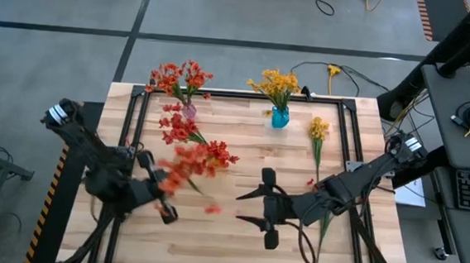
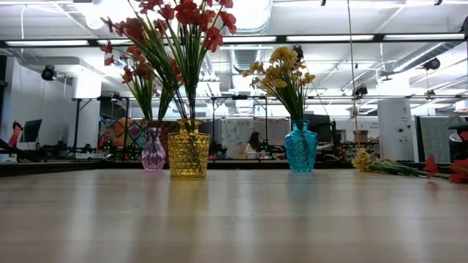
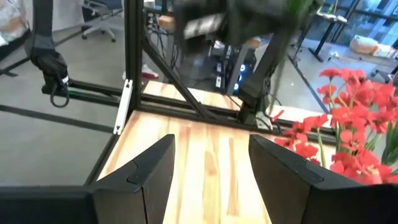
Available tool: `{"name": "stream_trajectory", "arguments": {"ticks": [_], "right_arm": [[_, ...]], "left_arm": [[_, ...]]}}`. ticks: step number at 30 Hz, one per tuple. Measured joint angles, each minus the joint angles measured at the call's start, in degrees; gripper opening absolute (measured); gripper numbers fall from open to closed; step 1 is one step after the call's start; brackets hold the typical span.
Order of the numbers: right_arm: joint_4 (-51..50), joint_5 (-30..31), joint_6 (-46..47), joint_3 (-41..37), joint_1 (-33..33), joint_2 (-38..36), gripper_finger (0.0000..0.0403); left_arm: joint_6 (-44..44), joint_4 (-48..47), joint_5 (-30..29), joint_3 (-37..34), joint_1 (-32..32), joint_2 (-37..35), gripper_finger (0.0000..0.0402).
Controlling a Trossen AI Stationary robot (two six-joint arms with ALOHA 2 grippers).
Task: Sort flowers into vase by color
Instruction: Put the orange flower into the pink vase
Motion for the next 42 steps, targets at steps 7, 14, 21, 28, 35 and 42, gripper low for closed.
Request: {"name": "stream_trajectory", "arguments": {"ticks": [7, 14, 21, 28, 35, 42], "right_arm": [[-2.06, 0.0, 0.19, -0.37, 0.0, 0.13, 0.0199], [-2.07, 0.0, -0.1, -0.44, -0.42, 0.17, 0.0199], [-2.3, 0.0, 0.14, -1.02, -1.41, 0.17, 0.0199], [-2.31, 0.01, 0.45, -1.43, -2.76, 0.17, 0.0199], [-2.05, 0.0, 0.88, -2.77, -4.65, 0.17, 0.0199], [1.17, 0.0, 1.49, -5.35, -7.43, 0.22, 0.0199]], "left_arm": [[8.59, -1.23, 3.39, -0.02, 0.01, -11.17, 0.0004], [17.5, -1.98, 5.07, -2.67, 2.81, -20.77, 0.0004], [24.07, -1.8, 7.23, -7.19, 7.02, -32.24, 0.0004], [24.16, -1.97, 12.16, -14.72, 8.29, -43.03, 0.0004], [23.02, -1.72, 16.73, -20.88, 8.79, -49.88, 0.0004], [18.93, -1.56, 17.98, -22.67, 12.8, -51.26, 0.0002]]}}
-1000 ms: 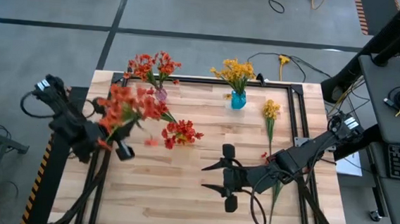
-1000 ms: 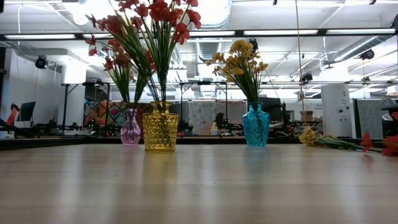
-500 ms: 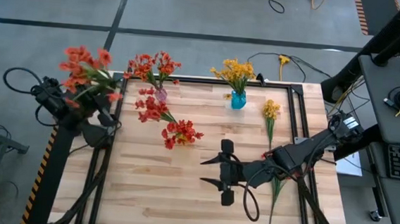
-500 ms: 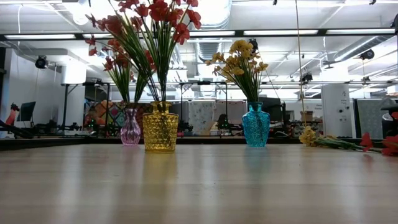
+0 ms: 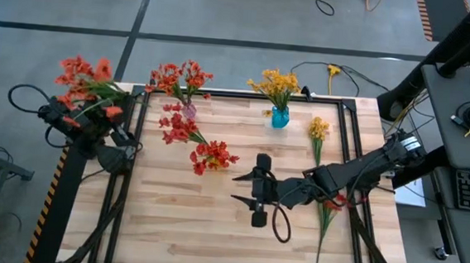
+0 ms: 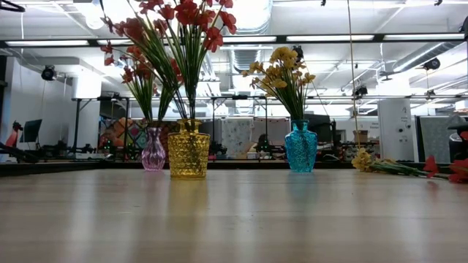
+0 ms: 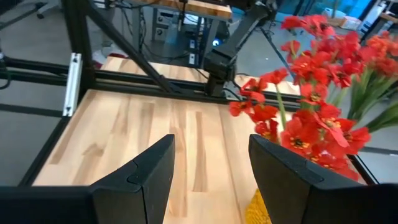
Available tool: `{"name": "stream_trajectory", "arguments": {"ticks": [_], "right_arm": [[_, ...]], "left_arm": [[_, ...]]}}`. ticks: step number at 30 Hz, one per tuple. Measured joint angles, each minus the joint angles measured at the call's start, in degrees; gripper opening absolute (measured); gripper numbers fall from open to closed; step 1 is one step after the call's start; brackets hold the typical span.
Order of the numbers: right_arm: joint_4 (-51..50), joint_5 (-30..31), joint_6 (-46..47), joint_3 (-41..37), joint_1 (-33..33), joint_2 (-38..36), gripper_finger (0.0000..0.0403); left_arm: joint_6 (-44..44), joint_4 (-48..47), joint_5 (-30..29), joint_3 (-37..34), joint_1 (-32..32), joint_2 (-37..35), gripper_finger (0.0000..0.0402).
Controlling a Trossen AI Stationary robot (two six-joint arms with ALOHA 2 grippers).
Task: Sort flowers into vase by color
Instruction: Put the orange flower into the pink vase
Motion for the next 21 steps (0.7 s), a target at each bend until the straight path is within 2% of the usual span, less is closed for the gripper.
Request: {"name": "stream_trajectory", "arguments": {"ticks": [10, 14, 21], "right_arm": [[0.44, -0.17, 0.6, -0.1, -0.81, 0.0, 0.0199], [0.21, -0.26, 0.6, -0.1, -0.83, 0.0, 0.0199], [-0.26, -0.25, 0.34, -0.24, -0.83, 0.0, 0.0199]], "left_arm": [[-11.81, -3.12, -2.1, 0.04, 16.9, 5.22, 0.0002], [-19.0, -12.48, -0.98, 1.05, 23.4, 6.39, 0.0001], [-32.91, -31.39, 5.8, 5.44, 34.42, 6.37, 0.0001]]}}
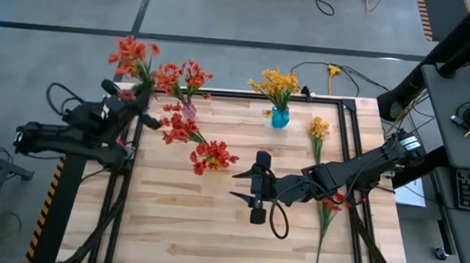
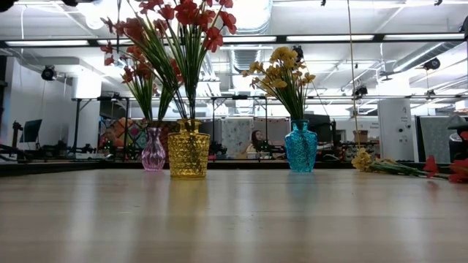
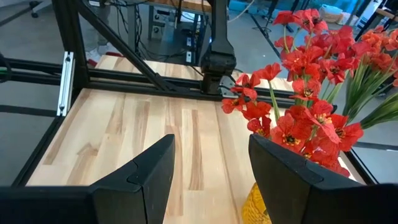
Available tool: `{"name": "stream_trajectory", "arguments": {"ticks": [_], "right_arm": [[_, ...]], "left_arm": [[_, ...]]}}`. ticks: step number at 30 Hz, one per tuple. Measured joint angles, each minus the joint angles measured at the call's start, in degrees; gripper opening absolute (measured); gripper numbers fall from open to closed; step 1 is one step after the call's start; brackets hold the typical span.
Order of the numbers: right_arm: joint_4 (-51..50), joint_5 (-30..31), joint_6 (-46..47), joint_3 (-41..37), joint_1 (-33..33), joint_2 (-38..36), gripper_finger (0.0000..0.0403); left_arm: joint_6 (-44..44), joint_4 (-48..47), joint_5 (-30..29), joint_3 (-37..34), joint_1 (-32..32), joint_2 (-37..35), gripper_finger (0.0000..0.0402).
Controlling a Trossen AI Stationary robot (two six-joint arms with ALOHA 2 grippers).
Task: Sort flowers into vase by color
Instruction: Put the orange flower into the pink vase
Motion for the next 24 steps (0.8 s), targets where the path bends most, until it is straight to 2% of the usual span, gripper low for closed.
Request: {"name": "stream_trajectory", "arguments": {"ticks": [8, 12, 15, 19, 24], "right_arm": [[-0.15, 0.01, 0.35, -0.39, 0.0, 0.0, 0.0199], [-0.24, 0.01, 0.43, -0.63, 0.04, 0.0, 0.0199], [-0.2, 0.0, 0.46, -0.84, 0.04, 0.0, 0.0199], [-0.26, 0.01, 0.43, -1.14, 0.02, 0.0, 0.0199], [-0.24, 0.16, 0.31, -1.38, 0.0, 0.0, 0.0199]], "left_arm": [[-15.1, -10.47, 17.37, 2.95, 16.71, 0.02, 0.0001], [-21.91, -11.22, 30.54, 0.62, 25.68, 0.28, 0.0001], [-24.7, -11.16, 34.29, -0.69, 30.87, 1.27, 0.0001], [-25.74, -10.62, 41.47, -1.37, 34.37, 1.77, 0.0001], [-25.74, -9.5, 42.26, -3.46, 34.97, 1.55, 0.0001]]}}
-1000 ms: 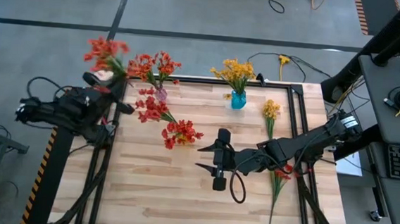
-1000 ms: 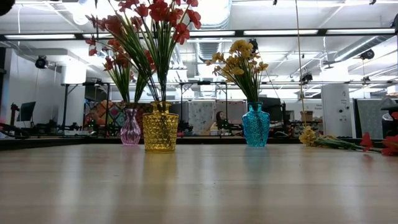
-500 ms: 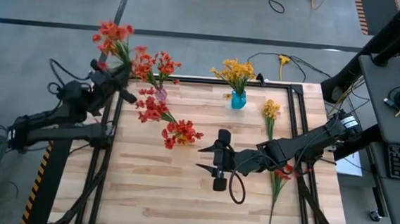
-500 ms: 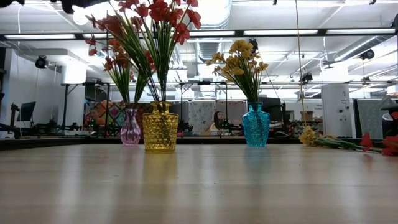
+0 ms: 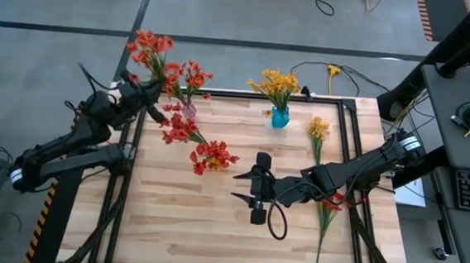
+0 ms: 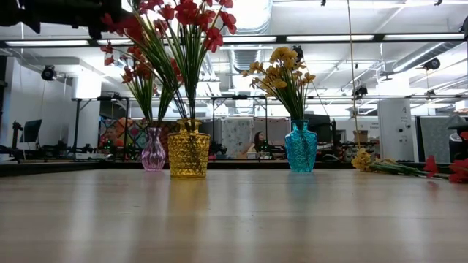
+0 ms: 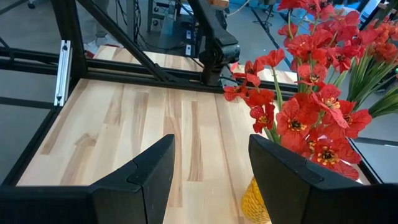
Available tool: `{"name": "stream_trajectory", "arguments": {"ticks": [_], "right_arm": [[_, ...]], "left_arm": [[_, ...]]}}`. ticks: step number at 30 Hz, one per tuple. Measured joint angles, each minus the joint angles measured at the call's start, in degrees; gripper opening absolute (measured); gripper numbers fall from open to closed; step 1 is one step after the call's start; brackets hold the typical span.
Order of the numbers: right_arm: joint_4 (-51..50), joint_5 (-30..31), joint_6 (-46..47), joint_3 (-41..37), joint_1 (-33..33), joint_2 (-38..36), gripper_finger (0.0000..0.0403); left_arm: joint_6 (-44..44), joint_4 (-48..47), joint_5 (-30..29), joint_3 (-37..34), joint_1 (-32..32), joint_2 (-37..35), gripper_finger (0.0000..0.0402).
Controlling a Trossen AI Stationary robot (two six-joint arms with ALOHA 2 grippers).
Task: Sort flowers into vase by color
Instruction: Put the orange flower into the pink vase
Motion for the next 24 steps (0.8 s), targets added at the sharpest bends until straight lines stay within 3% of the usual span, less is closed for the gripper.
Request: {"name": "stream_trajectory", "arguments": {"ticks": [8, 24], "right_arm": [[0.1, 0.04, 0.33, -0.27, 0.0, 0.0, 0.0199], [0.15, 0.06, 0.63, -0.56, -0.74, 0.0, 0.0199]], "left_arm": [[0.0, 8.97, 0.33, -6.29, -0.02, 0.0, 0.0001], [-0.91, 10.55, 5.67, -9.41, 0.23, 2.27, 0.0001]]}}
